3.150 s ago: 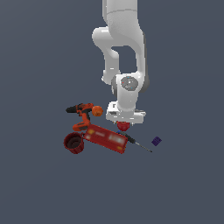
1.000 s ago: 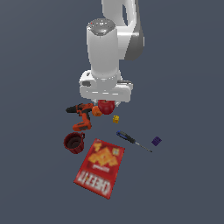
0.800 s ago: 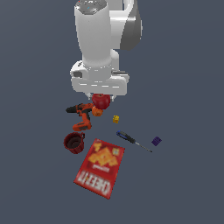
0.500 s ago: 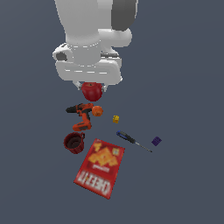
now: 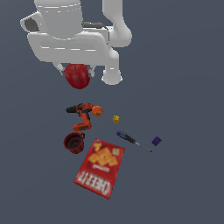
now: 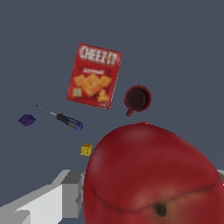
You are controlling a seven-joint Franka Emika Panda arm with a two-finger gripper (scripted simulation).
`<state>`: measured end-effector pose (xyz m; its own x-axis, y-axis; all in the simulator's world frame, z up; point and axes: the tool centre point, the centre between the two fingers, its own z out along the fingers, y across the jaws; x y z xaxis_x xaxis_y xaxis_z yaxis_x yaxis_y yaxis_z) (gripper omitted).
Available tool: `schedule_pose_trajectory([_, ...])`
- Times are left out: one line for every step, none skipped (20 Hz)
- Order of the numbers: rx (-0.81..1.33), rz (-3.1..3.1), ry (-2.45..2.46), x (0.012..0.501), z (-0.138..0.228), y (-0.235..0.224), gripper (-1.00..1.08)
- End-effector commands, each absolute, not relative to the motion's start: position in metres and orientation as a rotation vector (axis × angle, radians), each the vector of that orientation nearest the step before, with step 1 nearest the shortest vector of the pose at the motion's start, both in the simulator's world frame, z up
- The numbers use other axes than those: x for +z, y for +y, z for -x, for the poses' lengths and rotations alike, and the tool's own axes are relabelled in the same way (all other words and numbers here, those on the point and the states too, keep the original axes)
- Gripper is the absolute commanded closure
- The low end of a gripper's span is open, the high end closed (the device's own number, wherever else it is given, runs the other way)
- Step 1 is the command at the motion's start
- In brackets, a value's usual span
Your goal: Pick up a designated object from a clutter of objects.
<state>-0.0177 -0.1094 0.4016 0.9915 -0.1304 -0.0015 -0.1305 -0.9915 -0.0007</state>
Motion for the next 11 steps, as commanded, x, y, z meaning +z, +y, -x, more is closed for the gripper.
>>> schedule_pose_trajectory([0.0, 3.135, 0.204, 0.414, 0.015, -0.115, 1.08])
schedule_pose_trajectory([0.0, 3.135, 0.204, 0.417, 0.015, -0.117, 1.08])
schedule_pose_trajectory([0.0, 3.135, 0.204, 0.42, 0.014, -0.118, 1.08])
schedule_pose_trajectory([0.0, 3.135, 0.204, 0.422, 0.014, -0.119, 1.08])
schedule_pose_trajectory([0.0, 3.135, 0.204, 0.424, 0.013, -0.12, 1.08])
schedule_pose_trajectory([0.0, 3.135, 0.204, 0.426, 0.013, -0.121, 1.08])
schedule_pose_trajectory([0.0, 3.135, 0.204, 0.427, 0.012, -0.122, 1.08])
schedule_pose_trajectory([0.0, 3.135, 0.204, 0.428, 0.012, -0.122, 1.08])
schedule_pose_trajectory([0.0, 3.135, 0.204, 0.428, 0.012, -0.122, 1.08])
schedule_pose_trajectory([0.0, 3.135, 0.204, 0.428, 0.011, -0.122, 1.08])
schedule_pose_trajectory([0.0, 3.135, 0.204, 0.428, 0.011, -0.122, 1.08])
